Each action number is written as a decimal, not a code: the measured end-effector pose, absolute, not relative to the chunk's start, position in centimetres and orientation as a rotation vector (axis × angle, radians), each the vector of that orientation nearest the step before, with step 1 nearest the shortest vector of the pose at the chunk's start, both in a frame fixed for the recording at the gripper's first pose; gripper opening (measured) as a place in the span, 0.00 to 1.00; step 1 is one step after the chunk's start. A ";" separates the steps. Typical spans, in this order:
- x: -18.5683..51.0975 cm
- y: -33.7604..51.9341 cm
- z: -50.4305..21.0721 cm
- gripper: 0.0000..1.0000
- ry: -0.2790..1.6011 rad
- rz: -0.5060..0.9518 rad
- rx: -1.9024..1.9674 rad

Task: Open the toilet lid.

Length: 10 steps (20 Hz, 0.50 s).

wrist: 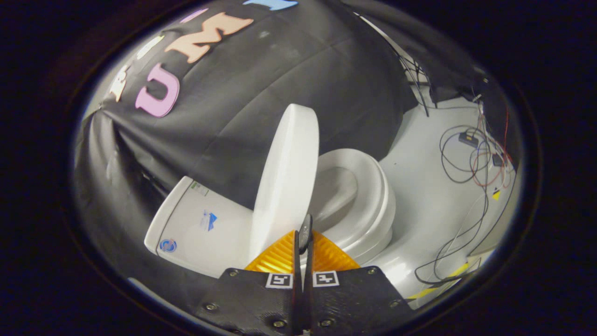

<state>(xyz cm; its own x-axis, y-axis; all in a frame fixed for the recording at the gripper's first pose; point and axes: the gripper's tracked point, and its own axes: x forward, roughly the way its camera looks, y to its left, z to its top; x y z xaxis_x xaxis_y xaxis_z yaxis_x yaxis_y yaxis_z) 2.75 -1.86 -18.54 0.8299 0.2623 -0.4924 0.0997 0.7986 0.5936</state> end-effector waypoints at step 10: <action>2.8 -0.5 -16.1 0.01 0.542 0.146 0.620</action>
<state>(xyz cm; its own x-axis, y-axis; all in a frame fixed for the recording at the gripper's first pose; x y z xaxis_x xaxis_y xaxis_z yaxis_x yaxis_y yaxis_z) 2.77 -0.47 -16.08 0.8517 0.2878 -0.4380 0.0289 0.8087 0.5875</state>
